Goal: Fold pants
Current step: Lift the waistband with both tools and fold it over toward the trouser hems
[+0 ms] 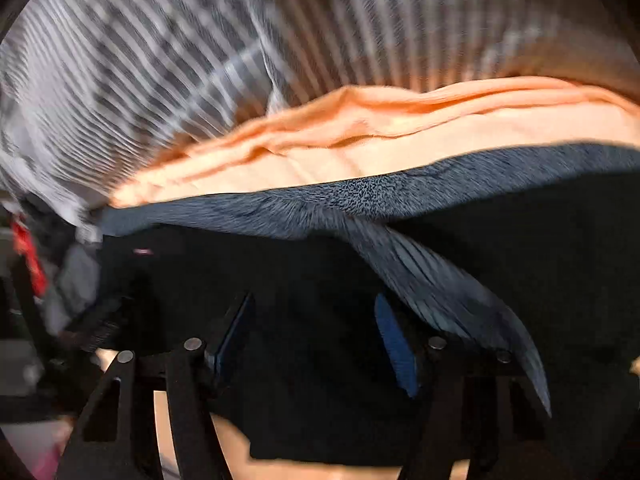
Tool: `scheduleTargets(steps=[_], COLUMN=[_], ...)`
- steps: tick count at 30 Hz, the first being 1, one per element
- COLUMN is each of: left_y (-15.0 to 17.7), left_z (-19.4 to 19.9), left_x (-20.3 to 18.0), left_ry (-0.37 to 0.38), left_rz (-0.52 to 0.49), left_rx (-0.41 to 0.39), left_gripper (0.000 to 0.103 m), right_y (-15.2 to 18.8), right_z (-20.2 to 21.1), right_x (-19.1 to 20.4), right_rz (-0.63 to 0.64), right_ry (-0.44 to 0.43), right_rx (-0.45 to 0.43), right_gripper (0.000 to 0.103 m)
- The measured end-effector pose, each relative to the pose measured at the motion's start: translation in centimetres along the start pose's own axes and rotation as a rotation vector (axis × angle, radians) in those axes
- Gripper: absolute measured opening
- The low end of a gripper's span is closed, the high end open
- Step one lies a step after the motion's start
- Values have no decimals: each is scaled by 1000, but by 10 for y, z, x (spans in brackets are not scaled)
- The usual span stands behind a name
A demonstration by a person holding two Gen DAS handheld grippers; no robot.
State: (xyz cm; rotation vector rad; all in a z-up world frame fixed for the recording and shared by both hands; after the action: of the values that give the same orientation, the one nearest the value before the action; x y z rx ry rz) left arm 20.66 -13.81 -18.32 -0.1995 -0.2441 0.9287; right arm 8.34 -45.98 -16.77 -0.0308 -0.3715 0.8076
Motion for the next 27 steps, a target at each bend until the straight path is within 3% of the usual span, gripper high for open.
scheduleTargets(steps=[6, 12, 15, 18, 23, 27], left_y=[44, 70, 91, 116, 160, 180], left_z=[36, 81, 95, 101, 114, 117], left_x=[-32, -114, -159, -193, -255, -285], left_ry=[26, 64, 114, 144, 205, 218], left_rz=[-53, -157, -163, -166, -168, -192], left_rx=[31, 34, 74, 110, 183, 233], left_gripper=[82, 82, 82, 82, 82, 82], right_y=[45, 111, 146, 177, 232, 261], right_z=[71, 136, 162, 182, 185, 168], right_x=[-35, -94, -136, -182, -238, -253], right_rz=[12, 8, -53, -54, -113, -167], right_ry=[5, 22, -20, 29, 0, -52], right_rx=[-70, -119, -96, -69, 54, 118], right_gripper=[76, 76, 76, 76, 76, 76])
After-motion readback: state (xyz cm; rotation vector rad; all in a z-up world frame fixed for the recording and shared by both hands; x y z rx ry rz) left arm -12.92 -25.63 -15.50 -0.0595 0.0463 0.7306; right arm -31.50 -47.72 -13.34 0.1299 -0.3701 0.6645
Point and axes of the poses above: each gripper's, at about its wrist camera, not at the fingertips, and z roughly against the way its jaws point, x to its left, y to its underside, the point moved 4 cm from there along -z, roughly the way its jaws point, and after that the axes turned 6 degrees about -z, right-handed, at the moved point
